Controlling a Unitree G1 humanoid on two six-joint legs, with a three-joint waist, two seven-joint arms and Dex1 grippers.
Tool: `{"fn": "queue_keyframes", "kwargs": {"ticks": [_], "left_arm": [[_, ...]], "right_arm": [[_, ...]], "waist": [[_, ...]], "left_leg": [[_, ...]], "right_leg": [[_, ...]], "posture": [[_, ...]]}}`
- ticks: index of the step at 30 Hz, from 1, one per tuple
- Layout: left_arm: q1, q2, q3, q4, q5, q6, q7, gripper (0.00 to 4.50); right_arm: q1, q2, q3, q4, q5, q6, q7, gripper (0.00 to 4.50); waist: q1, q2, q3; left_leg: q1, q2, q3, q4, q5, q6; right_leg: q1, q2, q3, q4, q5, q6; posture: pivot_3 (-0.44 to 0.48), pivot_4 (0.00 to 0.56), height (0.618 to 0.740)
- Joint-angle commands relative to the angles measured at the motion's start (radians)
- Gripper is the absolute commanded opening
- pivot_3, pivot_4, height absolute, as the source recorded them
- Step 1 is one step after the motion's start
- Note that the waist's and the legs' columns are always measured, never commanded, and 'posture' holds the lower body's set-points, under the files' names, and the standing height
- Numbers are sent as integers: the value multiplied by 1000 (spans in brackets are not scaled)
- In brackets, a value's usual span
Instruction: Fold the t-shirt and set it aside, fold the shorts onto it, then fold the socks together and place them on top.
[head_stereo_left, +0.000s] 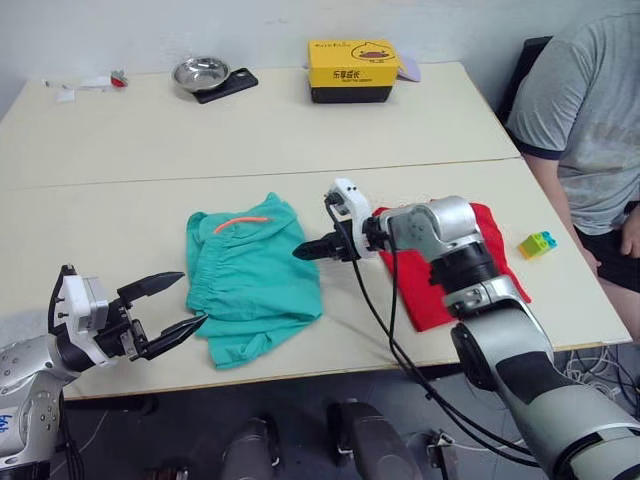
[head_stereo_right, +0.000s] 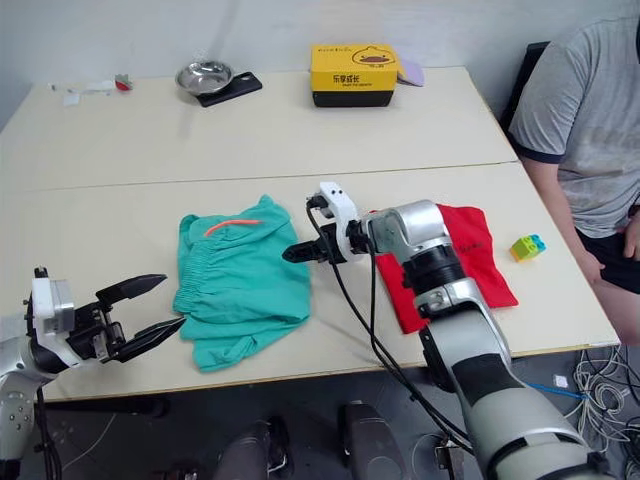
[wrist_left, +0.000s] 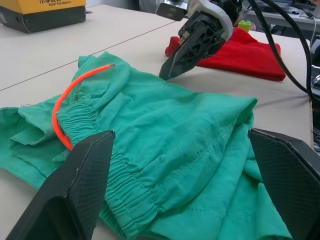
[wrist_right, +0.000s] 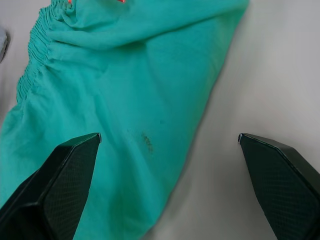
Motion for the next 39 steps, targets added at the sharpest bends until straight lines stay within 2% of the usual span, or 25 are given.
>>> {"fn": "queue_keyframes", "kwargs": {"ticks": [1, 2, 4, 6, 7, 10, 14, 18, 22, 26, 33, 39], "left_arm": [[26, -15, 35, -44, -23, -20, 15, 4500], [30, -18, 36, -49, -23, -22, 19, 4500], [36, -26, 35, -57, -22, -25, 29, 4500], [38, -31, 34, -64, -21, -26, 37, 4500], [38, -32, 32, -66, -20, -26, 40, 4500], [38, -36, 27, -67, -20, -26, 47, 4500], [17, -37, 8, -56, -21, -21, 44, 4500], [-29, -39, -12, -52, -28, -9, 59, 4500], [-75, -54, -47, -34, -26, -3, 59, 4500], [-87, -61, -68, -13, -19, -9, 50, 4500], [-122, -60, -94, 32, -11, -20, 29, 4500], [-133, -57, -99, 45, -9, -22, 15, 4500]], "right_arm": [[-27, 59, 6, 78, 3, 33, 35, 4143], [-36, 72, 3, 91, 1, 31, 41, 3983], [-45, 97, 9, 112, -11, 15, 51, 3227], [-48, 116, 12, 129, -22, 1, 53, 2703], [-48, 120, 14, 133, -30, -8, 57, 2267], [-43, 119, 1, 122, -40, -15, 55, 1466], [-22, 76, 5, 48, -34, 24, 88, 96], [11, -12, 6, -98, -3, 103, 132, 41], [58, -232, 18, -385, 94, 240, 245, 41], [58, -423, 21, -518, 169, 306, 328, 41], [67, -693, 68, -521, 155, 218, 446, 41], [58, -834, 107, -412, 94, 119, 532, 41]], "waist": [[-8, -1, 0], [-13, -1, -1], [-15, -1, -1], [-17, -1, -1], [-17, -1, -1], [-17, -1, 0], [-13, -1, 0], [-4, 0, 0], [13, 1, 1], [14, 1, 1], [18, 4, 3], [17, 4, 3]], "left_leg": [[0, 0, 0, 0, 0, 1], [0, 0, 0, 0, 0, 1], [1, 0, 0, -1, 0, 0], [0, 1, 0, -1, 0, 0], [0, 1, 0, -1, 0, -1], [0, 1, 0, -1, 0, -1], [0, 0, 0, -1, 0, -1], [-1, 0, -1, -1, 0, -1], [-2, -1, -1, -1, 0, 0], [-2, 0, -1, -1, -1, -1], [-2, 1, -1, -1, -3, 0], [-2, 0, 1, 0, -3, 1]], "right_leg": [[0, 0, 0, 1, 0, 0], [0, 0, 0, 1, 0, 0], [-1, 0, 0, 3, 0, -1], [-2, 0, 0, 3, 0, -2], [-2, 0, 0, 4, -1, -2], [-2, 0, 0, 4, -1, -2], [-2, 0, 0, 3, -1, -2], [-2, -1, -1, 2, -1, -2], [-2, -1, 0, 0, 0, -1], [-2, 0, 0, -3, 0, -1], [-2, 1, 0, -3, 0, -1], [-2, 1, 1, -3, 0, -1]], "posture": [[0, 150, 740], [0, 150, 740], [0, 150, 740], [0, 150, 740], [0, 150, 740], [0, 150, 740], [0, 150, 740], [0, 150, 740], [0, 150, 740], [0, 150, 740], [0, 150, 740], [0, 150, 740]]}}
